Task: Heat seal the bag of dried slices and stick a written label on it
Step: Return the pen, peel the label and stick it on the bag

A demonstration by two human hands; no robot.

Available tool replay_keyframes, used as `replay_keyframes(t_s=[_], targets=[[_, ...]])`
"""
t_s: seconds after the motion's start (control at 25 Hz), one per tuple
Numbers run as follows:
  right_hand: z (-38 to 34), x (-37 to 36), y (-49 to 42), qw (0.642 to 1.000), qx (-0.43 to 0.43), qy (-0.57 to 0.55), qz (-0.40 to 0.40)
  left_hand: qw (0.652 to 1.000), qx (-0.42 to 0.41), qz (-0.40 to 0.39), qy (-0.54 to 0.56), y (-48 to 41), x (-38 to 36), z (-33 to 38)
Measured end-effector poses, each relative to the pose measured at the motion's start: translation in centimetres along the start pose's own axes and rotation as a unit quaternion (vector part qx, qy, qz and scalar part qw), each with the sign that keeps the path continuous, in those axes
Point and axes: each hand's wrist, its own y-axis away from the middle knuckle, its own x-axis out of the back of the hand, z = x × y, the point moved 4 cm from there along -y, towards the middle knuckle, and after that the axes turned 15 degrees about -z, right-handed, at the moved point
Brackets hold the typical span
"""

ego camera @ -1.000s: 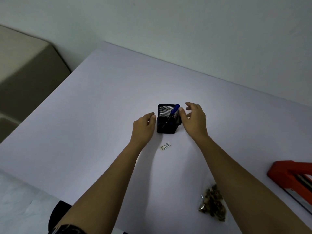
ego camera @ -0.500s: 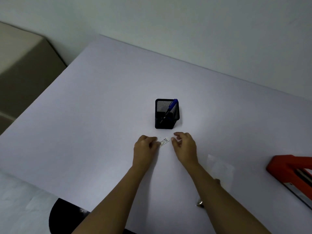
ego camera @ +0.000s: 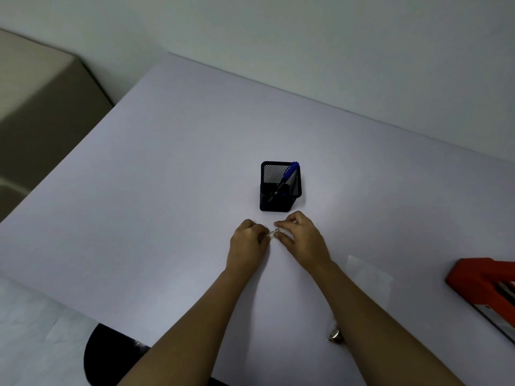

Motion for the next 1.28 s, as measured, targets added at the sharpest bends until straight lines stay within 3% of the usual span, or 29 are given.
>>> replay_keyframes(t_s=[0.28, 0.6, 0.72, 0.84, 1.0, 1.28], targets=[[-0.1, 0.3, -0.6, 0.999, 0.021, 0.036, -0.026, 0.996, 0.058, -0.063, 0.003, -1.5, 0.4, 0.5], [0.1, 0.5, -1.5, 0.997, 0.046, 0.010, -0.067, 0.995, 0.048, -0.088, -0.002, -1.8, 0.4, 0.2], [-0.2, 1.2, -0.5, 0.993, 0.021, -0.075, -0.086, 0.993, 0.034, -0.098, 0.056, -1.1, 0.7, 0.2], [-0.7, 2.7, 1.9, 0.971, -0.026, -0.229, -0.066, 0.980, 0.021, -0.128, 0.150, 0.2, 1.7, 1.3], [-2.4, 5.6, 6.9, 0.918, -0.050, -0.394, 0.002, 0.928, 0.008, -0.149, 0.340, 3.1, 3.0, 5.2], [-4.5, 10.3, 15.2, 0.857, -0.045, -0.504, 0.099, 0.887, -0.072, -0.163, 0.425, 7.5, 2.6, 12.8]])
